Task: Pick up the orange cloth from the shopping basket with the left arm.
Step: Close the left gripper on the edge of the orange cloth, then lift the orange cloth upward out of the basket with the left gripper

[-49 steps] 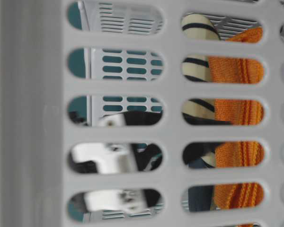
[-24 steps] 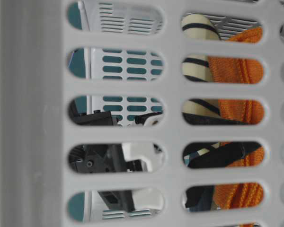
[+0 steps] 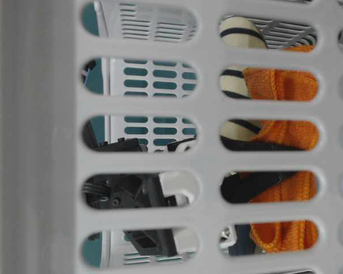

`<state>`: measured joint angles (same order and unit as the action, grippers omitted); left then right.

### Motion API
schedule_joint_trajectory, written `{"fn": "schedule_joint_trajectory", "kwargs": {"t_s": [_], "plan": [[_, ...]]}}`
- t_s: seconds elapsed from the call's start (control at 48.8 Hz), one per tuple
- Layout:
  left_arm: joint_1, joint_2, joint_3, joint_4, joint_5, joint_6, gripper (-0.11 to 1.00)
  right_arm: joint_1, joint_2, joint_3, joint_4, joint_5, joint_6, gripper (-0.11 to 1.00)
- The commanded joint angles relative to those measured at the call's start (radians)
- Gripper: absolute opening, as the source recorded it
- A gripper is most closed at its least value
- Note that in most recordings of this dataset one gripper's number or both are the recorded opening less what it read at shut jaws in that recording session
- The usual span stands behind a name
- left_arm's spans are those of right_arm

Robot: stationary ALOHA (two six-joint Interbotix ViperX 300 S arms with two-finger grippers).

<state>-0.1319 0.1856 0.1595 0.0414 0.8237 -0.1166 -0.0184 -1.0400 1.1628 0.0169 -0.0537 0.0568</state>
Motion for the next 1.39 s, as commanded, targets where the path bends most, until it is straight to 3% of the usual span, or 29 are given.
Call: {"fn": "schedule_joint_trajectory", "kwargs": {"t_s": [0.0, 0.266, 0.615, 0.84, 1.372], "plan": [[0.0, -0.037, -0.021, 0.003, 0.009, 0.002, 0.13, 0.003, 0.005, -0.02, -0.002, -0.006, 0.0, 0.77], [0.005, -0.112, -0.146, 0.003, 0.127, 0.002, 0.13, 0.002, -0.002, -0.018, -0.002, -0.005, 0.0, 0.77], [0.028, -0.169, -0.486, 0.005, 0.414, 0.003, 0.13, 0.002, -0.006, -0.014, -0.002, -0.005, 0.003, 0.77], [0.029, -0.13, -0.681, 0.003, 0.568, 0.005, 0.13, 0.002, -0.006, -0.014, -0.002, -0.005, 0.003, 0.77], [0.041, -0.103, -0.686, 0.003, 0.594, 0.003, 0.13, 0.002, -0.006, -0.011, -0.002, -0.006, 0.005, 0.77]]}}
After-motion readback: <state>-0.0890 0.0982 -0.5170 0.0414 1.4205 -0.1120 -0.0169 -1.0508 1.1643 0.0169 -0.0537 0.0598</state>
